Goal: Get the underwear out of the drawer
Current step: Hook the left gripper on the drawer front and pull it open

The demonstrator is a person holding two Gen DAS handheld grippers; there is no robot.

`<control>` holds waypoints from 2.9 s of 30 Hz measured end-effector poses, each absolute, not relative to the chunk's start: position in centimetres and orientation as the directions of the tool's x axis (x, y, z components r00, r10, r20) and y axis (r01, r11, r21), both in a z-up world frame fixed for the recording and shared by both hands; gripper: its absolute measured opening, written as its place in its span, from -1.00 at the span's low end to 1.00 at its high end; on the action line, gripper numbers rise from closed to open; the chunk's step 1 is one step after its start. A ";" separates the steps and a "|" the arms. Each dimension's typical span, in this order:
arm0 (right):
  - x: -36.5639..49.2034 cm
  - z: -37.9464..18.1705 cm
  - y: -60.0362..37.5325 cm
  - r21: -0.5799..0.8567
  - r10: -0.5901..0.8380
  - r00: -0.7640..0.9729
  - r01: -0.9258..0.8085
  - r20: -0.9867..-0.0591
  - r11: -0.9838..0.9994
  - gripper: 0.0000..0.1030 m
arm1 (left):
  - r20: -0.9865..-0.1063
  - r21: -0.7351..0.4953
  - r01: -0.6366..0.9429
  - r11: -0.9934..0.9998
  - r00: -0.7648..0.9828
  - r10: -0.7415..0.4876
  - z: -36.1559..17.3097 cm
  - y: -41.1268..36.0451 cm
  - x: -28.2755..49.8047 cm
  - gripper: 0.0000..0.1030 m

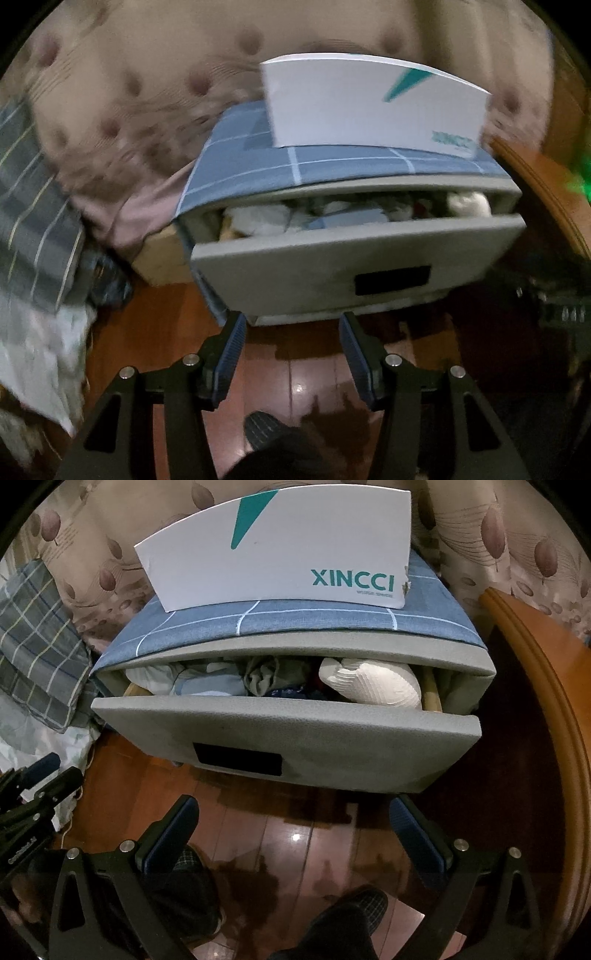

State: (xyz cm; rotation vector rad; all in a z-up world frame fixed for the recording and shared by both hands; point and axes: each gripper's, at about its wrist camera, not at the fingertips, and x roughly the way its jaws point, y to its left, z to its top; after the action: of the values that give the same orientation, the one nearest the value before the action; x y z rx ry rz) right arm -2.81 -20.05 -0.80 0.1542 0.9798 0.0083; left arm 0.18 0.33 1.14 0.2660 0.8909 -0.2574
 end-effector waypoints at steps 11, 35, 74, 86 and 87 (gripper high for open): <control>-3.1 -0.9 -21.8 0.192 0.098 0.568 0.107 -0.817 0.976 0.98 | -0.710 0.491 0.524 0.696 0.704 -0.029 -0.8 -2.3 0.8 0.04; -2.7 -1.4 -23.2 0.238 0.124 0.551 0.141 -0.825 0.961 0.99 | -0.770 0.529 0.694 0.489 0.634 -0.066 -6.2 -6.5 7.3 0.15; -4.4 1.2 -25.4 0.262 0.096 0.627 0.177 -0.773 0.949 1.00 | -0.933 0.269 0.818 0.508 0.352 -0.073 -5.5 -4.6 0.8 0.36; -4.0 0.6 -24.8 0.092 0.012 0.561 0.114 -0.827 0.989 1.00 | -0.954 0.208 0.809 0.550 0.293 -0.069 -4.8 -4.4 0.1 0.36; -4.0 0.6 -24.8 0.089 0.011 0.561 0.112 -0.828 0.990 1.00 | -0.952 0.212 0.807 0.551 0.299 -0.071 -4.7 -4.5 0.4 0.36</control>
State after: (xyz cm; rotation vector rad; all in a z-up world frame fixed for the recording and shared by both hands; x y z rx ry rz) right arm -3.97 -24.79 0.62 0.1373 0.9743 -0.0593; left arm 0.36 -4.46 -4.70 0.8020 1.1224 -0.6742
